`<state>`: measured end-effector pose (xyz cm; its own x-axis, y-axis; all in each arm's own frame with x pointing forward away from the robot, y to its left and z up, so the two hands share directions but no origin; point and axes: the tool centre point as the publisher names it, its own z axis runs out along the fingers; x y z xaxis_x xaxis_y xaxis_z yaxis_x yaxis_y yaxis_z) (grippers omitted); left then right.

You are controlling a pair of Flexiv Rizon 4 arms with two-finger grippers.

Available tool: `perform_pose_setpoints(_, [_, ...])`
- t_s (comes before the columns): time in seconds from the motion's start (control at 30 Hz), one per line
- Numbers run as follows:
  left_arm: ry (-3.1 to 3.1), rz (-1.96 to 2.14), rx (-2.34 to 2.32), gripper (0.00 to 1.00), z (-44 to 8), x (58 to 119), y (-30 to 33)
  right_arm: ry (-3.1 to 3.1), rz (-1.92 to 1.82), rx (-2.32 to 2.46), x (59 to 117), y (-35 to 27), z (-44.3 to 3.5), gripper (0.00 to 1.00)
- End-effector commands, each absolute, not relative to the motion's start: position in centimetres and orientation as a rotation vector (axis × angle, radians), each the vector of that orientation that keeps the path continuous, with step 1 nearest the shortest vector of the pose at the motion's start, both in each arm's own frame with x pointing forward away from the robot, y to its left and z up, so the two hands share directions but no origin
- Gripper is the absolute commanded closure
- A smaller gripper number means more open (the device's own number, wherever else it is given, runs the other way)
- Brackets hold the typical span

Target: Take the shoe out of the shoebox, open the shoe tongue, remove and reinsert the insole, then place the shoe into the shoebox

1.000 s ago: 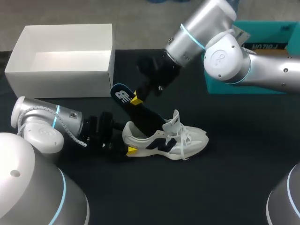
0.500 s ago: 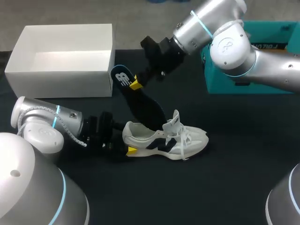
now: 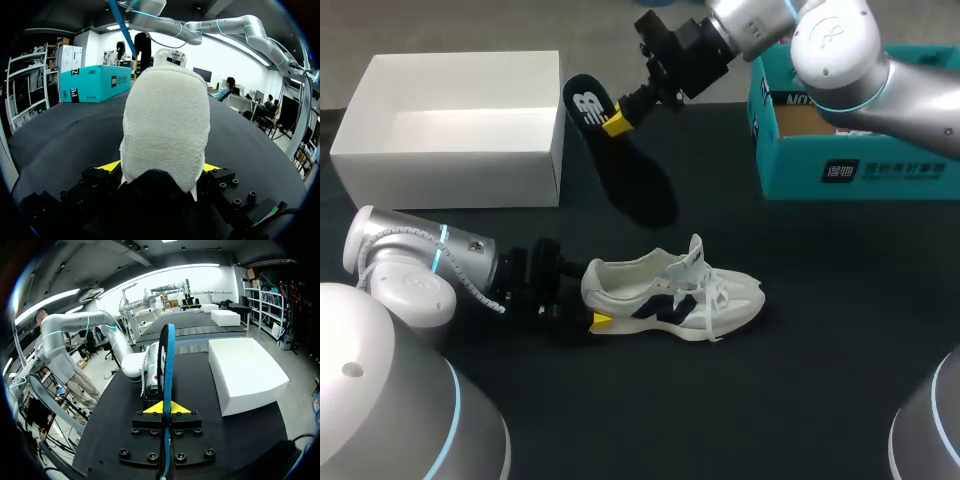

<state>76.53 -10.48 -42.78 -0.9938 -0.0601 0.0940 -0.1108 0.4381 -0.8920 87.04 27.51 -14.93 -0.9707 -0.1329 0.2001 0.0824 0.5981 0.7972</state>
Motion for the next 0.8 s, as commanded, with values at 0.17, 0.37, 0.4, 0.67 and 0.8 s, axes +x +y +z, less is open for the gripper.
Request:
perform_pose_setpoints(0.17, [-2.623, 1.633, 0.157, 1.00, -43.2, 76.5, -10.5, -2.593, -1.311, 0.035, 86.6, 27.3, -14.9, 1.00])
perform_pose_setpoints(0.37, [-2.623, 1.633, 0.157, 1.00, -43.2, 76.5, -10.5, -2.593, -1.311, 0.035, 86.6, 27.3, -14.9, 1.00])
perform_pose_setpoints(0.4, [-2.623, 1.633, 0.157, 1.00, -43.2, 76.5, -10.5, -2.593, -1.311, 0.035, 86.6, 27.3, -14.9, 1.00])
perform_pose_setpoints(0.67, [-2.623, 1.633, 0.157, 1.00, -43.2, 76.5, -10.5, -2.560, -1.345, -0.129, 85.4, 25.2, -13.5, 1.00])
perform_pose_setpoints(0.8, [-2.623, 1.633, 0.157, 1.00, -43.2, 76.5, -10.5, -2.521, -1.373, -0.267, 84.8, 24.0, -12.4, 1.00])
